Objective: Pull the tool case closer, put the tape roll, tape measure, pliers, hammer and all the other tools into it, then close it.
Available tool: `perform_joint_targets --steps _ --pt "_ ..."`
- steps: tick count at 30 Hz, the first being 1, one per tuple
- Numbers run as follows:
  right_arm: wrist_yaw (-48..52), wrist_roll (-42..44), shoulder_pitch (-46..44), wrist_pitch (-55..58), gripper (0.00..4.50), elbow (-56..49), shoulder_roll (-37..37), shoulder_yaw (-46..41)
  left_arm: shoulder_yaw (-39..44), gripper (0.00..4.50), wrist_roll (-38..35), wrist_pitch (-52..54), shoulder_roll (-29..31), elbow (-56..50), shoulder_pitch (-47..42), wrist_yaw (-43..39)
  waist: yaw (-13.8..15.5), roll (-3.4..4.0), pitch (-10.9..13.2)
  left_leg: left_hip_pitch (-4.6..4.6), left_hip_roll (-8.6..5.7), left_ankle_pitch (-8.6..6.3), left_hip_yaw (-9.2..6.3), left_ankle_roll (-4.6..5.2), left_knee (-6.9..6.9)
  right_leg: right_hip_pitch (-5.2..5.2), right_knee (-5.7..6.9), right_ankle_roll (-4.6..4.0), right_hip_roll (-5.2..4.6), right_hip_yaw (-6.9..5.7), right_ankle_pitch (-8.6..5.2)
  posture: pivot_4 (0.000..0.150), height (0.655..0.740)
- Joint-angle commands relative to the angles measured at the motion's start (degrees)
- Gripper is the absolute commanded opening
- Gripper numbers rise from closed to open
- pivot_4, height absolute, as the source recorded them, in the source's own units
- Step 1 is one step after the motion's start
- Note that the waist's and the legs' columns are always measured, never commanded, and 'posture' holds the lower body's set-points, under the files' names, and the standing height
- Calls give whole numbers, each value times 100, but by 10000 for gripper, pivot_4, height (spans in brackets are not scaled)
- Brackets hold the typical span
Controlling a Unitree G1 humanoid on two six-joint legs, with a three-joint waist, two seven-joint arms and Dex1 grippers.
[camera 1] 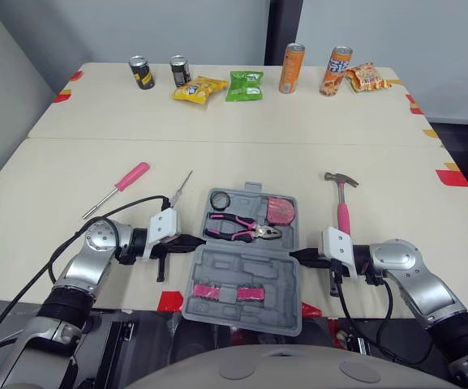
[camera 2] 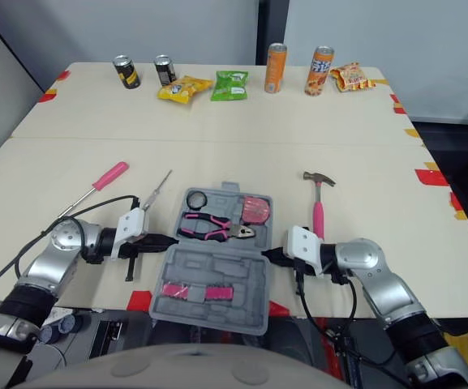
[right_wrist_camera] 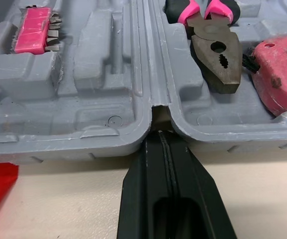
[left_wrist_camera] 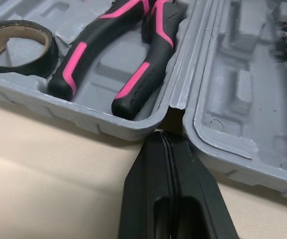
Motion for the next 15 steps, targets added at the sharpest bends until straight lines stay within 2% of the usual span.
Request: perform_joint_targets --steps 1,15 --pt "-157 -61 -114 -98 456 74 64 -46 -67 0 136 -69 -70 120 -127 147 1 0 0 0 0 0 0 0 0 0 0 0 0 0 0 1500 7400" --pt "-465 -194 -364 -213 456 431 178 -84 -16 0 369 -157 -292 515 -466 597 22 8 -6 11 0 4 -3 3 0 19 -7 1 -4 -1 0 1500 7400"
